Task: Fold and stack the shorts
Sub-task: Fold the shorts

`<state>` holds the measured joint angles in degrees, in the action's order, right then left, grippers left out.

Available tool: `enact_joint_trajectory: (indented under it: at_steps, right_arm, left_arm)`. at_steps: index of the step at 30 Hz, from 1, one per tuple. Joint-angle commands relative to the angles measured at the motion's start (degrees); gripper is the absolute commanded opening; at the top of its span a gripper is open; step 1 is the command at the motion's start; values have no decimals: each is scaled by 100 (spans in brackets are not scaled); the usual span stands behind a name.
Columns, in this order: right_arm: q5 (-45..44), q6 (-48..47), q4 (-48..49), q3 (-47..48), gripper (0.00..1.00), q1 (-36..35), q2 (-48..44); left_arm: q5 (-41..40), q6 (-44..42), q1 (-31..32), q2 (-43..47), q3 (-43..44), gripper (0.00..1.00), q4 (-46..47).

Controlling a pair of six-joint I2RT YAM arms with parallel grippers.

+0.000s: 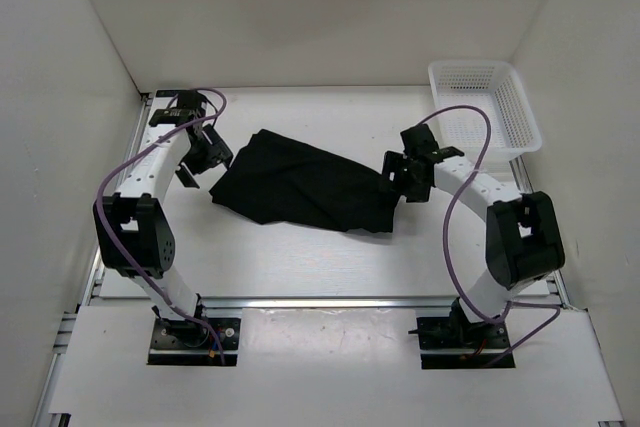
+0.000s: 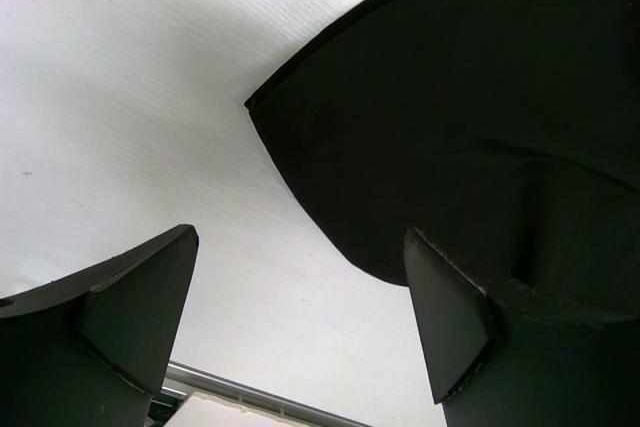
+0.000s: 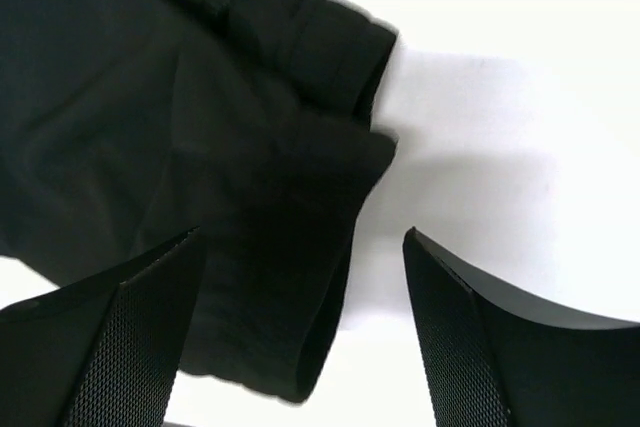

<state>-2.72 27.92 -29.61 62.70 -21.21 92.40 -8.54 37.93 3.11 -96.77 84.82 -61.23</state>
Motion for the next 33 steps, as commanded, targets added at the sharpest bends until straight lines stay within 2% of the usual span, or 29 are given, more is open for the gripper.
enact_joint_trajectory:
  at_steps: [1,3,6,10,11,12,13,14,18,19,21,22,23,28,32,33]
  right_arm:
    - [762,-15,499,-126,83,284,417]
    - [966,-68,788,-179,83,284,620]
    - [1405,11,1088,-310,75,284,858]
    - [1485,64,1291,-380,57,284,1201]
    - [1215,64,1291,-381,48,284,1201]
    - [1039,64,1291,-381,18,284,1262]
    - [811,125,1230,-381,5,284,1263]
    - [582,126,1064,-294,0,284,1263]
    - [-263,-5,589,14,0,284,957]
    - [-360,-58,483,171,26,284,877]
    - [-535,-225,229,295,69,232,579]
    - [-597,-226,140,296,94,179,464]
    - [-650,-304,52,391,99,179,350]
    - [-494,-95,-598,367,99,47,-572]
    - [629,660,-442,-641,99,99,-1485]
    - [954,1097,-310,-862,99,161,-1610]
  left_arm:
    - [-61,-93,75,10,44,95,76]
    - [-61,-93,75,9,97,95,76]
    - [-61,-93,75,-105,97,95,76]
    - [-8,-93,75,-158,44,95,129]
    - [-8,-93,127,-210,44,95,129]
    - [-8,-145,128,-211,44,95,129]
    - [53,-146,128,-211,44,95,129]
    - [54,-215,128,-211,44,95,129]
    - [54,-330,233,-315,97,95,129]
    - [54,-330,233,-368,97,95,129]
    - [54,-330,233,-438,-25,95,129]
    - [115,-330,233,-491,-79,95,190]
    - [185,-278,233,-579,-149,95,191]
    - [186,47,233,-703,-483,96,384]
    - [45,187,233,-773,-642,96,550]
    - [45,188,173,-877,-642,93,603]
